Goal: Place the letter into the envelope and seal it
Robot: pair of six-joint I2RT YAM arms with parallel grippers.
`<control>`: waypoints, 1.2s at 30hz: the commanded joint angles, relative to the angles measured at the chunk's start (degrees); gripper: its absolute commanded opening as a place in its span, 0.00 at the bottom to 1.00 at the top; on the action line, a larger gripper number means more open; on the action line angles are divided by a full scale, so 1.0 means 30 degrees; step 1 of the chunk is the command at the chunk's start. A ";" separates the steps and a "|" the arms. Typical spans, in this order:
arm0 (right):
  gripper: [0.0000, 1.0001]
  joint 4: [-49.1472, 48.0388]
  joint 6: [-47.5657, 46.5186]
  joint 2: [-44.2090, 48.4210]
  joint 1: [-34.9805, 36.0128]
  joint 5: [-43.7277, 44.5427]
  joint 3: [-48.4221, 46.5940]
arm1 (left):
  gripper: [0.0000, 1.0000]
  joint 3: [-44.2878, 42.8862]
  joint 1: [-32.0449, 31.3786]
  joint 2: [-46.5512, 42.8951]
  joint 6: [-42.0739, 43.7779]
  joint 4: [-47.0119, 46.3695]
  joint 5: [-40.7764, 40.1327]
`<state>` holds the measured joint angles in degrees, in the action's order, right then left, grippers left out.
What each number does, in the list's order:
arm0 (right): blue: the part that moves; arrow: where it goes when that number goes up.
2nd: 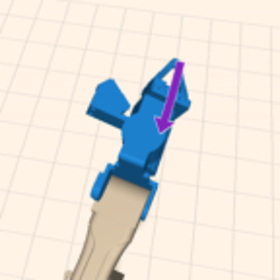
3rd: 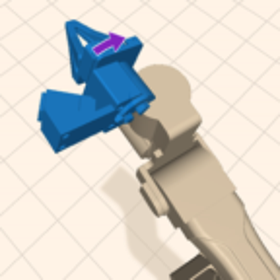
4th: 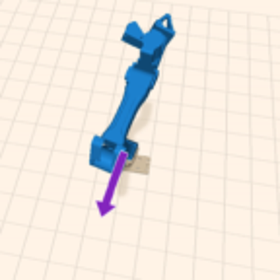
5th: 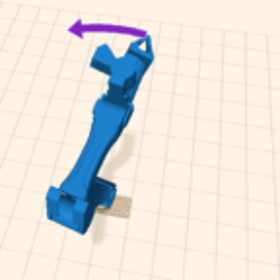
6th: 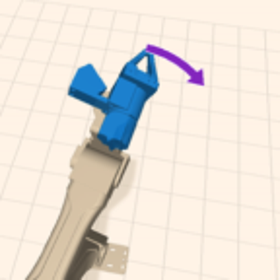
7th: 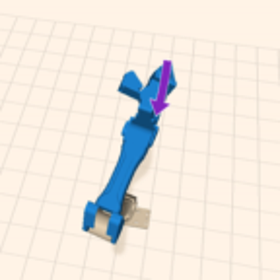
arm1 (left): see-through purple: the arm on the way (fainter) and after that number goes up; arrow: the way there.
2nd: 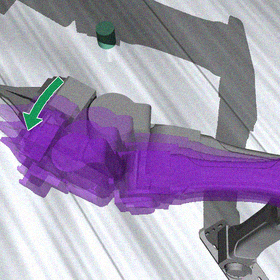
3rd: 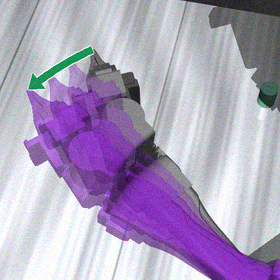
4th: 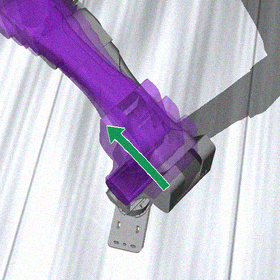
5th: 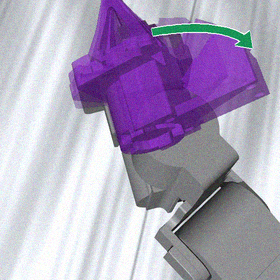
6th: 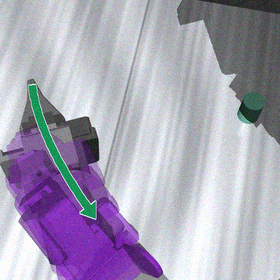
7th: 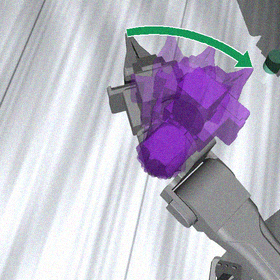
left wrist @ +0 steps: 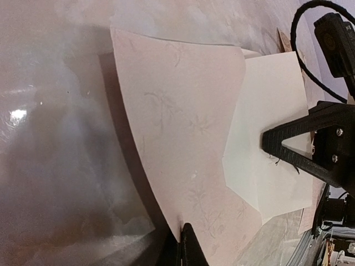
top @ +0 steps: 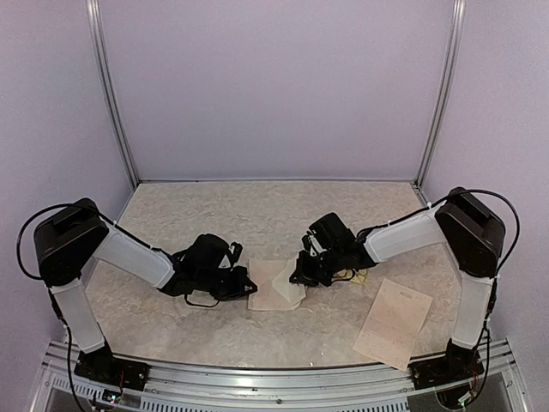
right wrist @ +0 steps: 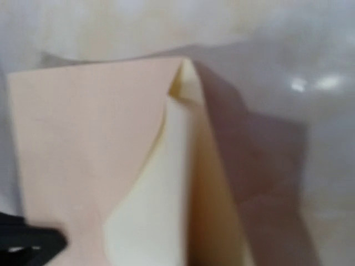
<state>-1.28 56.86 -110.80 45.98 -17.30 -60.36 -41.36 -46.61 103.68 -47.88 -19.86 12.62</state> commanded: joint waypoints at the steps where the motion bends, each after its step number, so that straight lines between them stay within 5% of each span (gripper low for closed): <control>1: 0.08 0.1892 -0.0797 0.0638 -0.0018 0.1310 -0.0167 | 0.00 0.0312 -0.0082 0.0118 0.0155 0.0564 -0.0264; 4: 0.21 0.2523 -0.1117 0.1182 -0.0030 0.1573 -0.0079 | 0.00 0.0326 -0.0077 -0.0039 0.0310 0.0793 -0.0449; 7: 0.23 0.2721 -0.1193 0.1525 -0.0062 0.1549 0.0112 | 0.00 0.0312 -0.0079 -0.0091 0.0344 0.0804 -0.0433; 15: 0.00 0.2590 -0.1021 0.1400 -0.0075 0.1115 0.0409 | 0.00 0.0308 -0.0079 -0.0136 0.0401 0.0763 -0.0356; 36: 0.00 -0.1631 0.0426 -0.0048 -0.0065 -0.1153 0.1477 | 0.12 0.0363 -0.0082 0.0399 0.0117 -0.0596 0.1127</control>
<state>-3.55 57.36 -109.34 45.89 -18.85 -56.34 -41.08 -46.65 103.68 -47.59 -21.08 14.33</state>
